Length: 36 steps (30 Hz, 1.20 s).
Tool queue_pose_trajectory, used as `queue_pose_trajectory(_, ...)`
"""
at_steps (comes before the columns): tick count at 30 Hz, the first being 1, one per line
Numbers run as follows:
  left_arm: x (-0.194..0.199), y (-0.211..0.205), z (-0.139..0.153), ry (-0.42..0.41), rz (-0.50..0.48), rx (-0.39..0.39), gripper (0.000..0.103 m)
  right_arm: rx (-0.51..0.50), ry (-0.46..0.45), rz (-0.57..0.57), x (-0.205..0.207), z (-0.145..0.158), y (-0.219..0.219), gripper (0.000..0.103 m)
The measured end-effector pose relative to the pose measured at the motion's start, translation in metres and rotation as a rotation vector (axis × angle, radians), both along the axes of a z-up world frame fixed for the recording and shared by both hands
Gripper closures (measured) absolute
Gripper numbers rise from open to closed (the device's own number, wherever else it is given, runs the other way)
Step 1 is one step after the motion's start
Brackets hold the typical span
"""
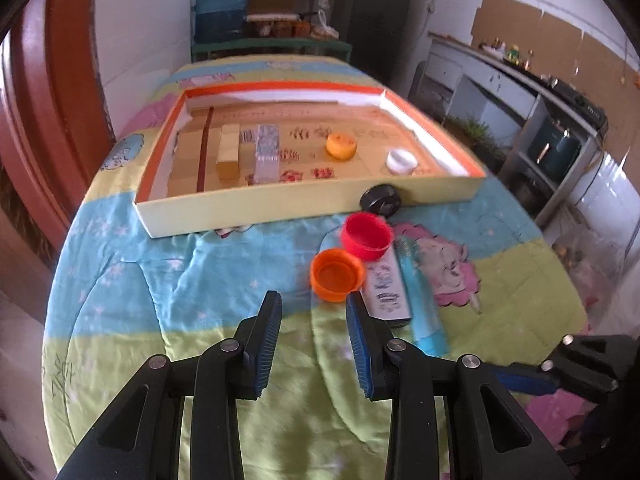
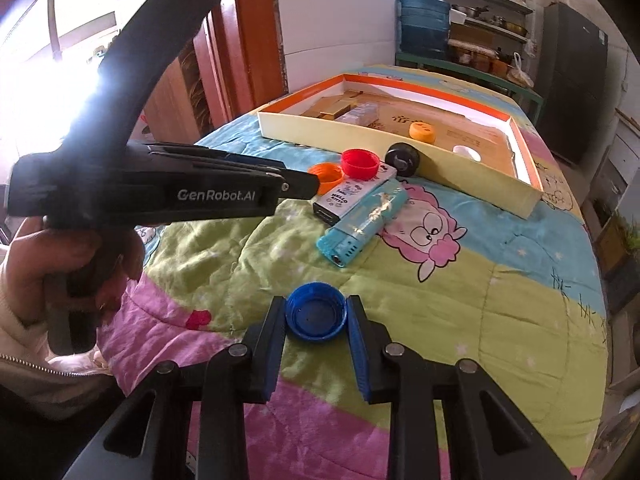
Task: Organize rigid objects
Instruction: 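Lower the right gripper onto the blue cap on the quilt and grasp it, then grasp the second orange cap with the left gripper while the right gripper holds the blue cap, then carry the orange cap with the left gripper while the right gripper carries the blue cap into the box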
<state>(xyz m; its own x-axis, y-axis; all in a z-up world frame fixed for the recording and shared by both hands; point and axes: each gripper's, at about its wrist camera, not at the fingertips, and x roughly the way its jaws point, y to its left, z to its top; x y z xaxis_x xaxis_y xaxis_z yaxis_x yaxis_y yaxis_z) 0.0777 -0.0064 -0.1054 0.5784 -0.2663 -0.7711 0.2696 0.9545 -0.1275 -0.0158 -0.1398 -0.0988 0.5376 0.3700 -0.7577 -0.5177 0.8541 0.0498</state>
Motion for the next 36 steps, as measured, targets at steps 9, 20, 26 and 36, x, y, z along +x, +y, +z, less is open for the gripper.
queue_pose_trajectory(9,0.015,-0.014,-0.001,-0.013,-0.055,0.036,0.069,0.06,0.023,-0.023,0.009,0.0,-0.009,0.073)
queue_pose_trajectory(20,0.027,-0.025,-0.002,-0.04,-0.079,0.051,0.072,0.076,0.027,-0.044,0.013,0.0,-0.012,0.073)
queue_pose_trajectory(26,0.024,-0.017,0.001,-0.04,-0.066,0.006,0.072,0.082,0.029,-0.051,0.014,0.001,-0.012,0.073)
queue_pose_trajectory(36,0.013,-0.007,0.012,-0.047,-0.049,-0.033,0.072,0.1,0.02,-0.081,0.018,0.008,-0.018,0.073)
